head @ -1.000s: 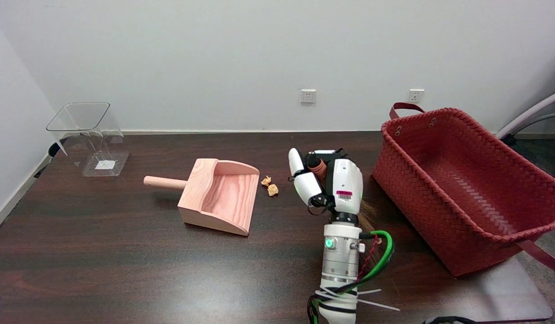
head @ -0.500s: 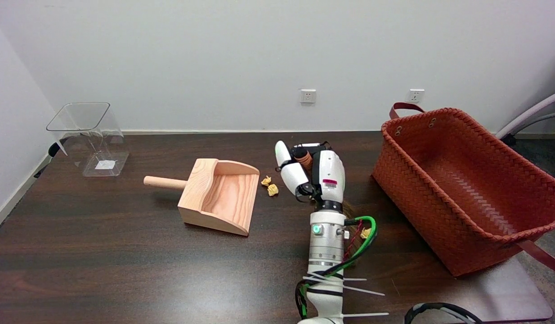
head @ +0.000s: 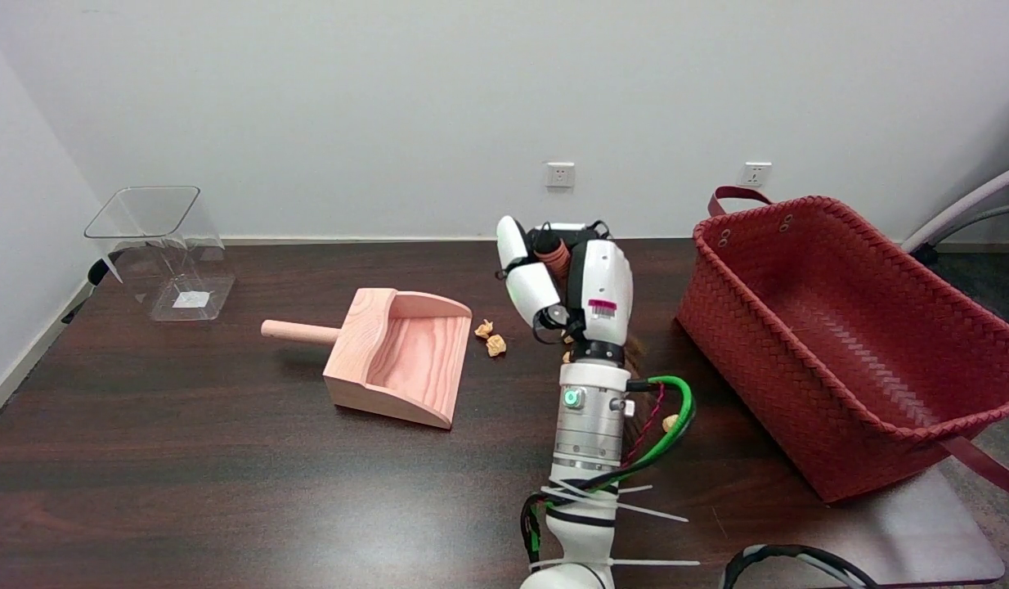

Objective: Sweep the paper balls into the dustpan.

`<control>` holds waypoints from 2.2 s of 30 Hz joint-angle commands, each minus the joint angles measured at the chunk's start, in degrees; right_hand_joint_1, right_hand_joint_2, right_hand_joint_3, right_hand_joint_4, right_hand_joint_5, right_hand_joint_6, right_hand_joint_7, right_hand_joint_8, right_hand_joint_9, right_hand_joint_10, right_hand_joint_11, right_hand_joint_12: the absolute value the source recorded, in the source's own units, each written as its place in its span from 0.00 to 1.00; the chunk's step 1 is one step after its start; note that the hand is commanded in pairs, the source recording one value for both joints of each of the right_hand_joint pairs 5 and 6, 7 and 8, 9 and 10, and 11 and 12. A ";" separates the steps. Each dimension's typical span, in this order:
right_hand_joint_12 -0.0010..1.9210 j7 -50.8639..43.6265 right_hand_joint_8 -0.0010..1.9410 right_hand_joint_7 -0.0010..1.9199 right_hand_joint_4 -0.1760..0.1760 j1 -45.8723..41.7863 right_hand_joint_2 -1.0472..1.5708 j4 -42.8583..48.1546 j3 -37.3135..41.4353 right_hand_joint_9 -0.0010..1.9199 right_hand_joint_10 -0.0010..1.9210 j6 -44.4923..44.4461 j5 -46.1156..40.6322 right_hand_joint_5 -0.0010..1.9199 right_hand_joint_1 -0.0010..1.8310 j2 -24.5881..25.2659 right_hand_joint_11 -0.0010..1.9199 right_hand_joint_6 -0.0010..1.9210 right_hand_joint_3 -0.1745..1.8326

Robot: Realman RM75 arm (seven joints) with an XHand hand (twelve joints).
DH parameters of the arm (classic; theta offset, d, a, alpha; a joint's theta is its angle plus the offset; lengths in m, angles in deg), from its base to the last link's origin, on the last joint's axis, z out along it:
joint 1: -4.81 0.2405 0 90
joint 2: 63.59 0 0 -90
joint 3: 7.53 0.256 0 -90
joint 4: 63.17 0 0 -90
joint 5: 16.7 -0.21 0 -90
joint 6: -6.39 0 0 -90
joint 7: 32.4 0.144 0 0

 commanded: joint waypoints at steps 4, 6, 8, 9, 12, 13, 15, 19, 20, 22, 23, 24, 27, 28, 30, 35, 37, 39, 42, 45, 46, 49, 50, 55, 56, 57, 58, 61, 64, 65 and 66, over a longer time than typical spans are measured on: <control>1.00 -15.39 0.99 1.00 0.50 -5.46 1.00 17.80 -0.25 1.00 1.00 -2.39 10.42 1.00 0.46 -3.93 1.00 1.00 0.18; 1.00 -15.54 0.99 1.00 0.50 -5.62 1.00 18.51 -0.33 1.00 1.00 -2.24 10.10 1.00 0.46 -5.61 1.00 1.00 0.19; 1.00 -15.46 0.99 1.00 0.50 -5.78 1.00 18.75 -0.34 1.00 1.00 -2.16 9.53 1.00 0.46 -7.59 1.00 1.00 0.21; 1.00 -15.38 0.99 1.00 0.50 -5.86 1.00 18.82 -0.49 1.00 1.00 -2.16 9.03 1.00 0.47 -7.91 1.00 1.00 0.21; 1.00 -15.07 0.99 1.00 0.50 -6.18 1.00 18.17 -0.73 1.00 1.00 -2.09 5.84 1.00 0.47 -8.79 1.00 1.00 0.21; 1.00 -15.06 0.99 1.00 0.50 -6.18 1.00 17.38 -0.73 1.00 1.00 -2.09 4.74 1.00 0.47 -8.87 1.00 1.00 0.21; 1.00 -14.90 0.99 1.00 0.50 -6.26 1.00 16.17 -0.73 1.00 1.00 -2.08 3.21 1.00 0.47 -9.11 1.00 1.00 0.21; 1.00 -12.42 0.99 1.00 0.50 -6.27 1.00 13.55 -0.57 1.00 1.00 -2.08 -0.13 1.00 0.45 -9.74 1.00 1.00 0.22; 1.00 -11.65 0.99 1.00 0.50 -6.27 1.00 13.43 -0.57 1.00 1.00 -2.08 -0.66 1.00 0.45 -9.83 1.00 1.00 0.22; 1.00 -9.31 0.99 1.00 0.50 -6.27 1.00 12.11 -0.57 1.00 1.00 -2.09 -2.61 1.00 0.45 -10.06 1.00 1.00 0.23; 1.00 -8.91 0.99 1.00 0.50 -6.27 1.00 11.86 -0.57 1.00 1.00 -2.09 -3.11 1.00 0.45 -10.15 1.00 1.00 0.23; 1.00 -8.59 0.99 1.00 0.50 -6.27 1.00 11.39 -0.58 1.00 1.00 -2.25 -4.07 1.00 0.45 -10.39 1.00 1.00 0.23; 1.00 -8.19 0.99 1.00 0.50 -6.99 1.00 10.83 -0.73 1.00 1.00 -2.16 -6.54 1.00 0.45 -11.27 1.00 1.00 0.23; 1.00 -8.11 0.99 1.00 0.50 -7.31 1.00 10.59 -0.73 1.00 1.00 -2.08 -7.57 1.00 0.45 -11.67 1.00 1.00 0.23; 1.00 -8.11 0.99 1.00 0.50 -7.71 1.00 9.79 -0.73 1.00 1.00 -2.16 -8.61 1.00 0.45 -12.06 1.00 1.00 0.23; 1.00 -3.99 0.99 1.00 0.50 -7.94 1.00 5.69 -0.65 1.00 1.00 -2.73 -10.78 1.00 0.45 -11.90 1.00 1.00 0.24; 1.00 -2.34 0.99 1.00 0.50 -7.94 1.00 4.34 -0.41 1.00 1.00 -2.73 -11.49 1.00 0.45 -11.74 1.00 1.00 0.24; 1.00 -1.63 0.99 1.00 0.50 -7.94 1.00 3.56 -0.25 1.00 1.00 -2.71 -12.12 1.00 0.45 -11.58 1.00 1.00 0.25; 1.00 -0.84 0.99 1.00 0.50 -7.94 1.00 3.32 -0.25 1.00 1.00 -2.38 -12.67 1.00 0.45 -11.58 1.00 1.00 0.25; 1.00 -0.51 0.99 1.00 0.50 -7.78 1.00 2.69 -0.25 1.00 1.00 -1.68 -12.92 1.00 0.45 -11.26 1.00 1.00 0.25; 1.00 -0.26 0.99 1.00 0.50 -7.70 1.00 2.69 -0.26 1.00 1.00 -1.51 -13.16 1.00 0.45 -11.17 1.00 1.00 0.25; 1.00 1.10 0.99 1.00 0.50 -7.13 1.00 2.20 -0.42 1.00 1.00 -0.89 -13.15 1.00 0.45 -10.45 1.00 1.00 0.26; 1.00 1.83 0.99 1.00 0.50 -6.65 1.00 1.88 -0.49 1.00 1.00 -0.88 -13.07 1.00 0.45 -10.04 1.00 1.00 0.26; 1.00 4.98 0.99 1.00 0.50 -4.57 1.00 0.41 -0.74 1.00 1.00 -0.87 -12.91 1.00 0.45 -8.11 1.00 1.00 0.24; 1.00 6.30 0.99 1.00 0.50 -4.18 1.00 -0.21 -0.81 1.00 1.00 -0.73 -12.83 1.00 0.45 -7.48 1.00 1.00 0.24; 1.00 6.95 0.99 1.00 0.50 -3.93 1.00 -0.54 -0.81 1.00 1.00 -0.73 -12.83 1.00 0.44 -7.08 1.00 1.00 0.23; 1.00 7.92 0.99 1.00 0.50 -3.44 1.00 -1.25 -0.81 1.00 1.00 -0.64 -12.75 1.00 0.44 -6.36 1.00 1.00 0.23; 1.00 11.20 0.99 1.00 0.50 -1.92 1.00 -2.61 -0.90 1.00 1.00 0.16 -12.58 1.00 0.44 -4.68 1.00 1.00 0.22; 1.00 13.65 0.99 1.00 0.50 -0.08 1.00 -3.71 -1.21 1.00 1.00 0.98 -12.19 1.00 0.43 -3.24 1.00 1.00 0.21; 1.00 14.27 0.99 1.00 0.50 0.46 1.00 -3.79 -1.29 1.00 1.00 1.21 -12.19 1.00 0.43 -2.62 1.00 1.00 0.21; 1.00 14.50 0.99 1.00 0.50 0.72 1.00 -3.87 -1.29 1.00 1.00 1.38 -12.19 1.00 0.43 -2.29 1.00 1.00 0.20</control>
